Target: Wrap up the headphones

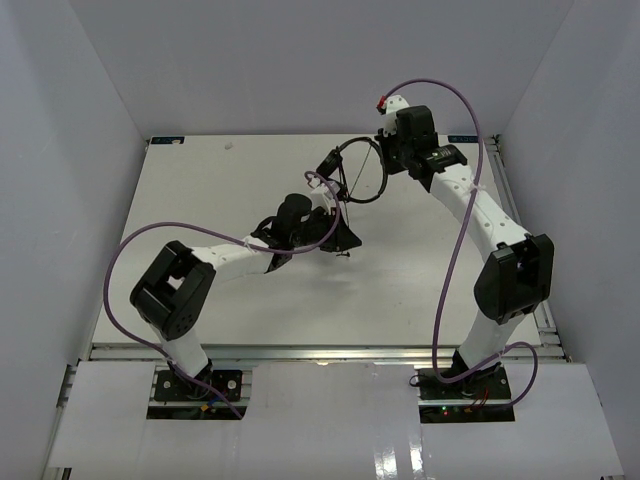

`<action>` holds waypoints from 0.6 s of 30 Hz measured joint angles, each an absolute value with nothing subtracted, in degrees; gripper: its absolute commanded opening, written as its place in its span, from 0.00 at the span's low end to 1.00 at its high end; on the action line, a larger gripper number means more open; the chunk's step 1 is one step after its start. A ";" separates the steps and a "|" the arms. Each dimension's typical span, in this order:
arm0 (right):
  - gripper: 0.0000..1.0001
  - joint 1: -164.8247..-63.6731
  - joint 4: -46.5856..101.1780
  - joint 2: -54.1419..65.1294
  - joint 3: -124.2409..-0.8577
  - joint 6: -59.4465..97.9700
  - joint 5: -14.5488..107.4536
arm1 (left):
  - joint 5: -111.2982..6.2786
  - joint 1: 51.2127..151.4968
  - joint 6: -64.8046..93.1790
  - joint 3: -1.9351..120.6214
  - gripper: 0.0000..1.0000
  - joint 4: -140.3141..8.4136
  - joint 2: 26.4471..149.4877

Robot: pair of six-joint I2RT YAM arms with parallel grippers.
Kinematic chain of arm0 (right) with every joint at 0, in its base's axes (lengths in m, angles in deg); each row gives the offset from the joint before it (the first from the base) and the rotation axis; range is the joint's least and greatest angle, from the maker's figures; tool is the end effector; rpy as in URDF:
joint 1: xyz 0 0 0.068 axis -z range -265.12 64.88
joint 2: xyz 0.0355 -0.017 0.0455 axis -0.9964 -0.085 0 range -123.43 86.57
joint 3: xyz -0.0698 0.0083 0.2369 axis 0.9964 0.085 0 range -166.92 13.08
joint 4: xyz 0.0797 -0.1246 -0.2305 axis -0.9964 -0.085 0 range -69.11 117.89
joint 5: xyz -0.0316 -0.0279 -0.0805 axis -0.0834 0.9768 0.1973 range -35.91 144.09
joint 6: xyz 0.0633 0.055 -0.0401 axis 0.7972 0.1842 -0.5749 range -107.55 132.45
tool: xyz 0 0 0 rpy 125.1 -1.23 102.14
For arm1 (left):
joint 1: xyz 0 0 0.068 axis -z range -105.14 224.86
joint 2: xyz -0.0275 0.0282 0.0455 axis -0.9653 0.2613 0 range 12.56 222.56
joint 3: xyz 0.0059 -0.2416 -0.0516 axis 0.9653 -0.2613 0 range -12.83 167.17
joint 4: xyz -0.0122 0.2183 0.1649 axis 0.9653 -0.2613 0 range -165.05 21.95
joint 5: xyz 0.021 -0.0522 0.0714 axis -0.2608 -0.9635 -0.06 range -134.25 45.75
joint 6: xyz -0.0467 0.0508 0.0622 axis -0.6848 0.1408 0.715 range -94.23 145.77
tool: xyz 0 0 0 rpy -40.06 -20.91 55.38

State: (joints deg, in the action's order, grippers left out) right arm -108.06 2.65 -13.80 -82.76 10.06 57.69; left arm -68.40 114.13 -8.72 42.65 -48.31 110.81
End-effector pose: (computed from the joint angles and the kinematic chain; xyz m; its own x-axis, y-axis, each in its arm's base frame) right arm 0.4270 0.1750 0.3082 -0.4427 -0.2325 -0.8660 -0.3576 0.9314 -0.0673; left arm 0.3055 -0.2940 0.1583 -0.7418 -0.0609 -0.6679 0.5448 0.5260 -0.6531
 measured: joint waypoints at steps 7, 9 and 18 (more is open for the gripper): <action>0.08 -106.83 0.44 -13.80 -83.14 13.00 51.65 | -64.65 114.36 -6.88 37.75 0.36 -41.94 109.46; 0.08 -106.57 0.16 -13.80 -83.14 13.62 50.24 | -63.94 114.36 -6.62 36.59 0.36 -40.12 109.18; 0.08 -104.03 -1.61 -13.80 -83.19 15.61 45.27 | -62.79 114.36 -5.96 33.12 0.37 -34.17 108.91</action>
State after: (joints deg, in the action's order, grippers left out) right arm -104.03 -1.61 -13.80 -83.19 15.61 45.27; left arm -62.79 114.36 -5.96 33.12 -34.17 108.91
